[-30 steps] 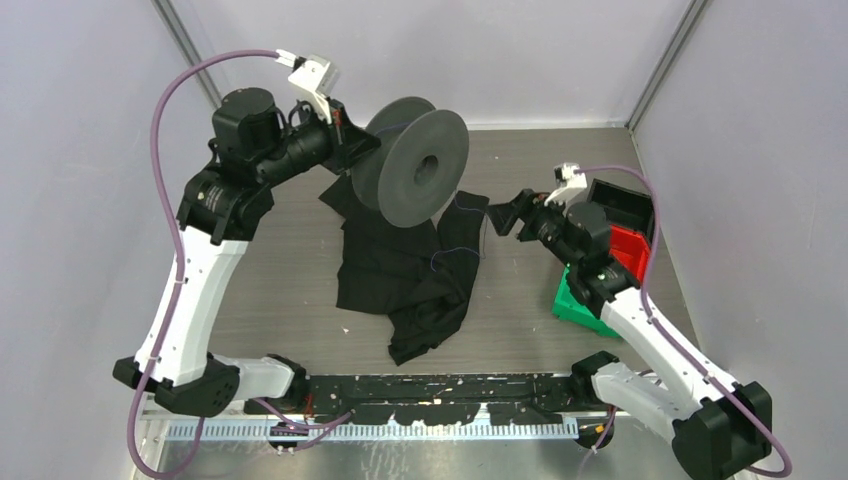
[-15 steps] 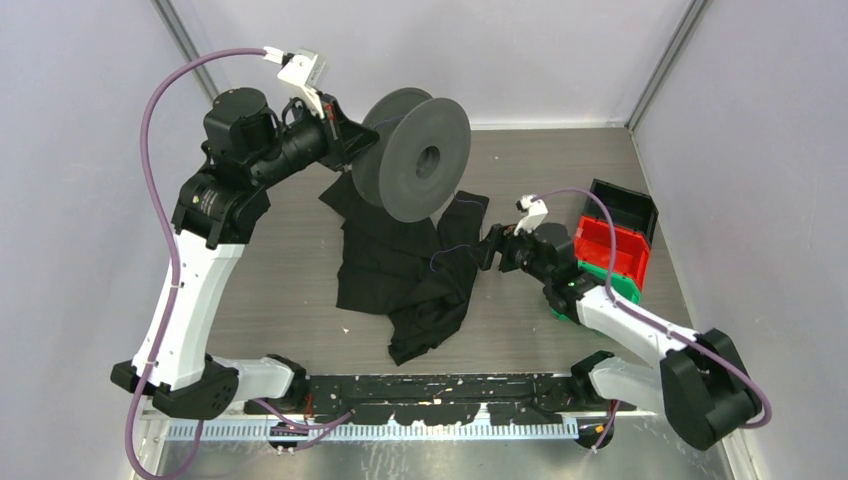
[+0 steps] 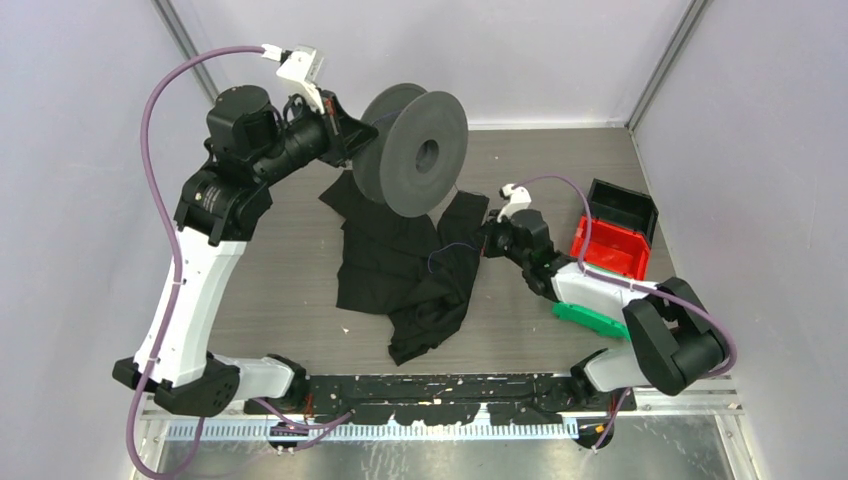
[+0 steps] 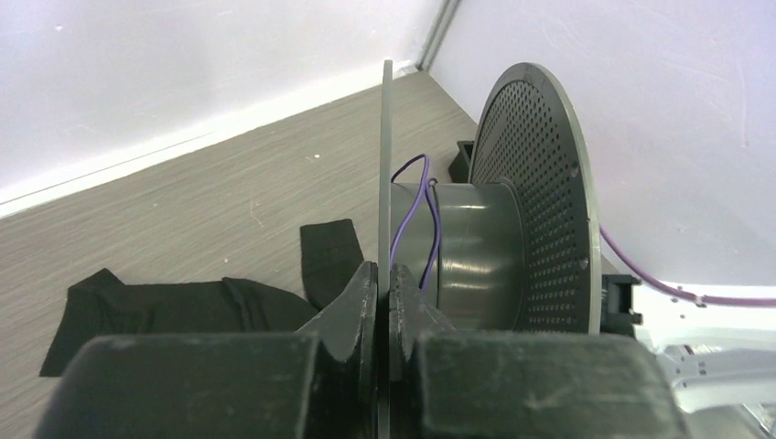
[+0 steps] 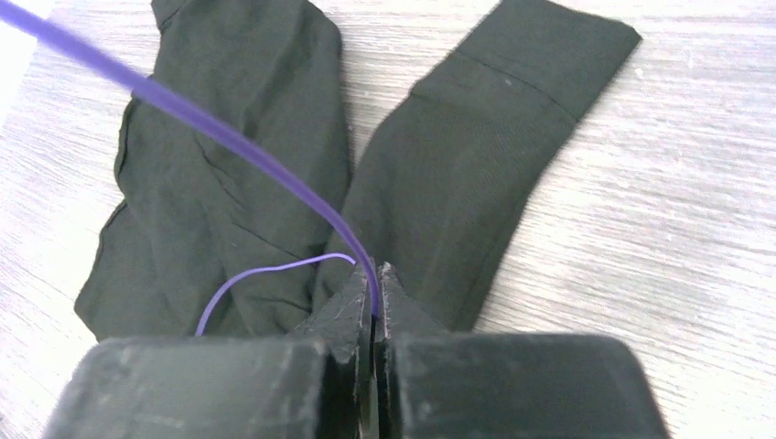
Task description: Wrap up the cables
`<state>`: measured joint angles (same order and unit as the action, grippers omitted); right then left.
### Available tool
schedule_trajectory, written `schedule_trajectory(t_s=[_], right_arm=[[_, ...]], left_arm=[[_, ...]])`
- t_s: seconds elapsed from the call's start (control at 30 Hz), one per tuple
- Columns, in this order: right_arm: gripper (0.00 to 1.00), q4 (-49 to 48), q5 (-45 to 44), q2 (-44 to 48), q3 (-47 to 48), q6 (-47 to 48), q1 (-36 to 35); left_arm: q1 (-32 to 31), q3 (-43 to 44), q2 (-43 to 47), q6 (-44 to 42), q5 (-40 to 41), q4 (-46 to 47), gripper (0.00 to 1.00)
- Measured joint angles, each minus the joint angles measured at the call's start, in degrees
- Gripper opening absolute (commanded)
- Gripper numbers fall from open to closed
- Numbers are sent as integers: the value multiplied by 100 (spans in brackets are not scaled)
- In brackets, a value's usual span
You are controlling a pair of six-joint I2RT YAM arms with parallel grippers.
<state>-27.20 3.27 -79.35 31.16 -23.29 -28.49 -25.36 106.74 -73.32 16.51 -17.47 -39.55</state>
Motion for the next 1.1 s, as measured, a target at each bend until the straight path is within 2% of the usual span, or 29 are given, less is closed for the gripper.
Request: schedule_trajectory(t_s=[0.1,0.2,0.33,0.53,0.63,0.8,0.93,1.1], right_arm=[[1,922,-306,42,619,122,-321],[1,1681,-634,271,1073,269,-907],[0,2468,-999,634,1237,299,-1655],[1,3480,-1377,710,1318,212,-2509],[0,3827,-1432,710,1591,254,-2855],[1,4142,-1360,710,2599,566,-3237],[0,4218,-1303,710,3274,984,-3281],[0,4227,-1373,752,3840,1506,-3281]], left_arm=[[-2,125,-136,118,417,-13,0],[0,184,-352,422,1231,101,0],[9,-199,-437,892,2026,527,0],[-7,-638,-485,1399,2927,868,1],[-133,-1045,-396,1381,3486,1200,1],[-466,-1469,-326,1010,4256,1412,0],[-713,-1620,-319,675,4483,1644,1],[-986,-1633,-326,326,4387,1657,1]])
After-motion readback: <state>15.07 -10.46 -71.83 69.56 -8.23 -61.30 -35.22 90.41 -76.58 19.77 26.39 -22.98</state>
